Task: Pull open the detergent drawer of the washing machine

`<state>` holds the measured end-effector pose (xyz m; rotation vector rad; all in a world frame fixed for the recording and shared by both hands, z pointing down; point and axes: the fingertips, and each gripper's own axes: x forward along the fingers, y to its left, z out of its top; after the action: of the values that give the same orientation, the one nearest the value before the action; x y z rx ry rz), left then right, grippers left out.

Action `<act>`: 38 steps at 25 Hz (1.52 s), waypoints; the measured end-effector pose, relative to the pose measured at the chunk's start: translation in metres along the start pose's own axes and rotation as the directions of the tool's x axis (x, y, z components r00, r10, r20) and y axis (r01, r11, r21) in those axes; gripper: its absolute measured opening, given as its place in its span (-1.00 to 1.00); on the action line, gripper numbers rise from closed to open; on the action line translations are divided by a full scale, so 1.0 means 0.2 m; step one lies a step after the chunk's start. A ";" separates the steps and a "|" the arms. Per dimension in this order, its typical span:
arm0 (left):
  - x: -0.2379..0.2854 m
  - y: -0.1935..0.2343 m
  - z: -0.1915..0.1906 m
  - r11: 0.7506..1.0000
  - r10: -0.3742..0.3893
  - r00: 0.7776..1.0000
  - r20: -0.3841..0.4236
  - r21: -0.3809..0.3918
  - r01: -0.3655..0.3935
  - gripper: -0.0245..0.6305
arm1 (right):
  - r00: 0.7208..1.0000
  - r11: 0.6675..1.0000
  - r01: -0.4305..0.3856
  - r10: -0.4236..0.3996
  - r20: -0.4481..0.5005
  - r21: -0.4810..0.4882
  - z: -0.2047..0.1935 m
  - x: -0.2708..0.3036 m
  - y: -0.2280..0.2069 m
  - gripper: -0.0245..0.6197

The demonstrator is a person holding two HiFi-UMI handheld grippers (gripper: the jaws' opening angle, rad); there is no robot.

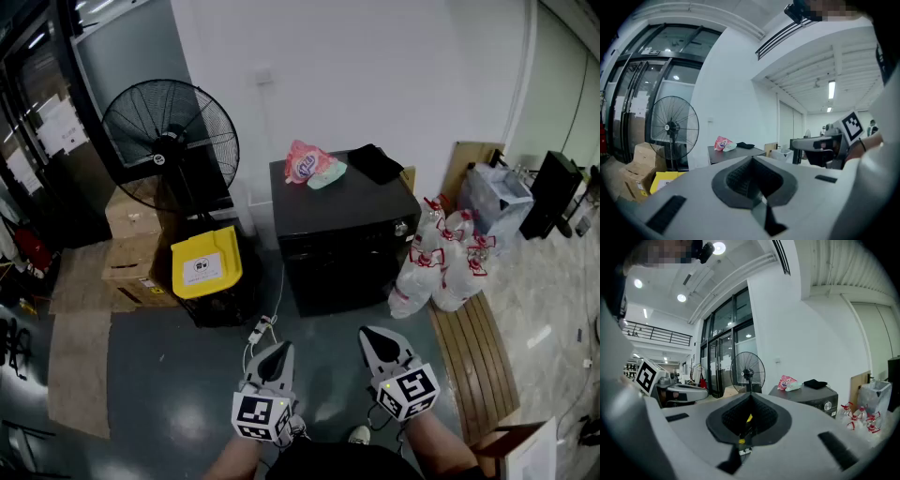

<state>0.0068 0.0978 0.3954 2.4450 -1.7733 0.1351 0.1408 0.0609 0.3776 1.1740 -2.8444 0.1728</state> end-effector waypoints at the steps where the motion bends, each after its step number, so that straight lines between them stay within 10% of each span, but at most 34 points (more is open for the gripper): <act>1: 0.00 0.00 0.00 1.000 -0.001 1.000 0.001 -0.001 0.001 -0.93 | 1.000 1.000 0.000 0.000 0.000 0.001 -0.01 0.01 0.00 -0.91; 13: -0.02 0.13 -0.01 1.000 -0.021 0.999 0.042 -0.006 0.021 -0.92 | 0.999 1.000 0.004 -0.004 0.033 -0.010 0.00 0.11 0.09 -0.90; 19: -0.01 0.22 -0.04 0.997 -0.080 0.996 0.040 -0.010 0.081 -0.42 | 0.997 0.997 -0.021 0.015 0.074 0.076 0.01 0.22 0.17 -0.49; 38: 0.06 0.67 -0.04 0.984 -0.176 0.984 0.037 0.013 0.175 -0.26 | 0.993 0.951 -0.005 -0.032 0.116 0.310 -0.01 0.72 0.24 -0.02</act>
<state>-0.1170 0.0454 0.4103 2.6132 -1.5644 0.0813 0.0048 -0.0066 0.3905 1.2953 -2.9915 0.5880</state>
